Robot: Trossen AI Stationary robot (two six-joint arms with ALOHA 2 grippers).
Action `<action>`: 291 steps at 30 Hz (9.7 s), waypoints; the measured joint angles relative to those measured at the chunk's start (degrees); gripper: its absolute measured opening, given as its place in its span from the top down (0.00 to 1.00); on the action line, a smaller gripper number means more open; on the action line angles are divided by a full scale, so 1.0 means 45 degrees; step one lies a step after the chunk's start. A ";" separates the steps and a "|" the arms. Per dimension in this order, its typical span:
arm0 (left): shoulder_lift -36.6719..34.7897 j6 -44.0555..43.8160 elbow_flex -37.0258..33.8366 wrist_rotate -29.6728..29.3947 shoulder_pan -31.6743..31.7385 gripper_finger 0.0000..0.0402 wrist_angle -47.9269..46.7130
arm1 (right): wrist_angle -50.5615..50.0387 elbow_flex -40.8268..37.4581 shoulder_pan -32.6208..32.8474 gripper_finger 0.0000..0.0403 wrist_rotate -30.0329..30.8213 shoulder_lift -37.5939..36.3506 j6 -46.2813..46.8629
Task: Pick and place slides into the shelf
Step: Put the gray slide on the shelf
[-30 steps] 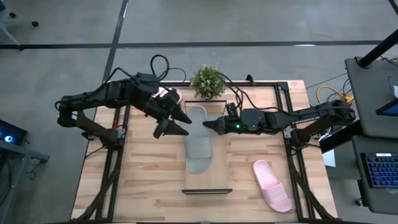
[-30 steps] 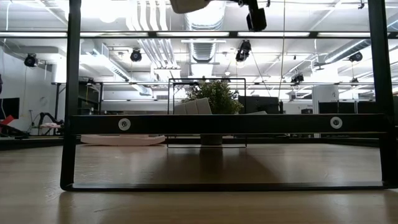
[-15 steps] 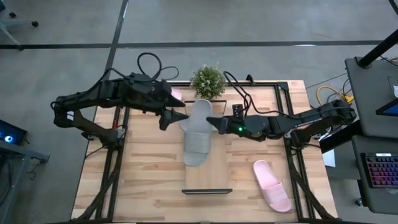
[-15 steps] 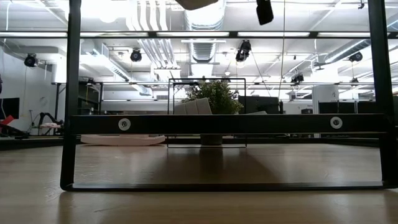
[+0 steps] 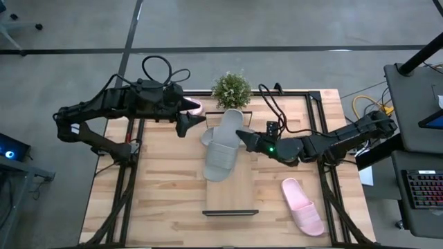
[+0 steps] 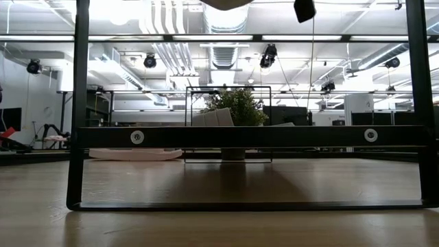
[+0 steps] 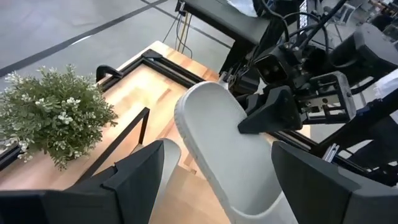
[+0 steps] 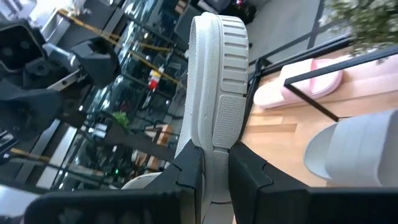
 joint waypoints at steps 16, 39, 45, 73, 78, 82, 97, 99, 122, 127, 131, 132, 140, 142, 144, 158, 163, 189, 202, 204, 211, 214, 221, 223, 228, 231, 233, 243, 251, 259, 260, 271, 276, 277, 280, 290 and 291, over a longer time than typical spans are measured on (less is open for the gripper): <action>0.0066 0.0047 -0.0123 -0.0929 -0.0005 0.30 -0.0909 | -0.0019 -0.1514 0.1950 0.90 0.4928 0.0005 0.3408; 0.0155 0.0311 -0.0194 -0.0921 0.0000 0.30 -0.0903 | 0.0301 -0.1458 0.2635 0.90 0.7865 0.2121 0.7450; 0.0158 0.0383 -0.0194 -0.0930 0.0000 0.30 -0.0898 | 0.0335 -0.0930 0.2712 0.90 0.8866 0.3481 0.9424; 0.0027 -0.3899 -0.0218 -0.0344 -0.1167 0.30 -0.3083 | 0.0189 -0.0636 0.2313 0.90 0.9272 0.3255 0.8269; -0.0163 -0.5339 -0.0481 -0.1419 -0.1711 0.30 -0.3069 | 0.0131 -0.0651 0.2283 0.90 0.9279 0.2893 0.7573; -0.0863 -0.6403 -0.1782 -0.2173 -0.2238 0.30 -0.2173 | 0.0028 -0.0656 0.2243 0.90 0.9277 0.2661 0.7181; -0.5068 -1.2189 -1.1136 -0.2783 -0.3453 0.30 0.9688 | -0.0223 -0.0666 0.2225 0.90 0.9257 0.2501 0.7007; -0.5285 -1.2569 -1.1778 -0.3177 -0.3723 0.30 1.0309 | -0.0285 -0.0671 0.2225 0.90 0.9251 0.2451 0.7017; -0.1700 -1.4258 -1.2274 -0.4517 -0.5131 0.30 1.5673 | -0.0423 -0.0680 0.1950 0.90 0.9208 0.2040 0.6386; -0.1684 -1.4298 -1.2275 -0.4398 -0.5453 0.30 1.5538 | -0.0409 -0.0680 0.1955 0.91 0.9196 0.2035 0.6385; -0.1859 -1.4288 -1.2279 -0.4418 -0.5663 0.30 1.5322 | -0.0389 -0.0680 0.1953 0.91 0.9172 0.2016 0.6395; -0.1913 -1.4264 -1.2279 -0.4451 -0.5697 0.30 1.5263 | -0.0389 -0.0680 0.1953 0.91 0.9158 0.2016 0.6430; -0.1897 -1.4295 -1.2303 -0.5169 -0.5775 0.30 1.4308 | -0.0364 -0.0680 0.1982 0.91 0.8931 0.2016 0.6543; -0.1835 -1.4296 -1.2313 -0.5290 -0.5770 0.30 1.4382 | -0.0360 -0.0680 0.1982 0.91 0.8917 0.2016 0.6570; -0.1740 -1.4293 -1.2313 -0.5478 -0.5770 0.30 1.4320 | -0.0355 -0.0677 0.1982 0.91 0.8917 0.2016 0.6617; -0.1030 -1.4252 -1.2231 -0.6399 -0.5746 0.30 1.4972 | -0.0281 -0.0632 0.1982 0.91 0.8893 0.2016 0.6580; -0.0916 -1.4194 -1.2274 -0.7230 -0.5738 0.30 1.5538 | -0.0252 -0.0632 0.1992 0.91 0.8851 0.2016 0.6623; -0.0643 -1.3267 -1.2250 -0.7254 -0.5581 0.95 1.5888 | 0.0141 -0.0617 0.2006 0.91 0.8864 0.2006 0.6269; -0.0877 -1.2992 -1.2326 -0.6934 -0.5576 0.95 1.6126 | 0.0325 -0.0617 0.2074 0.85 0.8791 0.2006 0.5943; -0.0945 -1.2827 -1.2327 -0.6874 -0.5576 0.95 1.6111 | 0.0316 -0.0617 0.2074 0.81 0.8656 0.2001 0.5944; -0.1582 -1.2160 -1.2332 -0.6250 -0.5571 0.95 1.5439 | 0.0321 -0.0617 0.2191 0.68 0.8123 0.1996 0.5856; -0.1974 -1.2163 -1.2332 -0.5824 -0.5571 0.95 1.4527 | 0.0306 -0.0617 0.2297 0.64 0.8058 0.1967 0.5808; -0.2865 -1.2182 -1.2531 -0.4835 -0.5581 0.95 1.3291 | 0.0298 -0.0617 0.2685 0.56 0.8062 0.1785 0.5113; -0.3127 -1.2197 -1.2541 -0.4648 -0.5581 0.95 1.2706 | 0.0304 -0.0617 0.2756 0.55 0.8053 0.1656 0.4734; -0.3867 -1.2205 -1.2546 -0.4581 -0.5581 0.95 1.1370 | 0.0301 -0.0617 0.2842 0.53 0.7613 0.1076 0.3322; -0.4285 -1.2163 -1.2551 -0.4515 -0.5581 0.95 1.0720 | 0.0301 -0.0617 0.2890 0.53 0.7128 0.0682 0.2321; -0.4544 -1.2154 -1.2551 -0.4485 -0.5581 0.95 1.0311 | 0.0301 -0.0617 0.2900 0.53 0.6579 0.0429 0.1539; -0.4537 -1.2295 -1.2551 -0.2633 -0.5581 0.95 0.8832 | 0.0096 -0.0622 0.2900 0.53 0.5715 -0.0534 -0.0413; -0.4292 -1.2294 -1.2594 -0.2384 -0.5581 0.95 0.8020 | -0.0168 -0.0622 0.2900 0.53 0.5447 -0.0955 -0.0920; -0.3956 -1.2294 -1.2594 -0.2600 -0.5571 0.95 0.7919 | -0.0214 -0.0622 0.2900 0.53 0.5030 -0.0786 -0.0846; -0.3833 -1.2294 -1.2594 -0.2644 -0.5571 0.95 0.7921 | -0.0238 -0.0622 0.2900 0.53 0.4930 -0.0745 -0.0761; -0.2043 -1.2283 -1.2726 -0.2541 -0.4898 0.95 0.9414 | -0.0281 -0.0632 0.2900 0.53 0.4813 -0.0714 -0.0622; -0.1741 -1.1940 -1.3458 -0.1360 -0.4021 0.95 1.1328 | -0.0282 -0.0632 0.2900 0.53 0.4808 -0.0763 -0.0691; -0.1765 -1.1940 -1.3645 -0.1154 -0.3855 0.95 1.1561 | -0.0282 -0.0632 0.2900 0.53 0.4800 -0.0763 -0.0700; -0.2002 -1.1829 -1.4119 -0.0518 -0.3350 0.95 1.1626 | -0.0280 -0.0632 0.2900 0.53 0.4701 -0.0774 -0.0711; -0.3664 -1.1494 -1.6037 0.1514 -0.1762 0.95 1.2709 | -0.0353 -0.0632 0.2900 0.53 0.4575 -0.0792 -0.0716; -0.3758 -1.1515 -1.6245 0.1613 -0.1630 0.95 1.2935 | -0.0355 -0.0632 0.2900 0.53 0.4575 -0.0792 -0.0716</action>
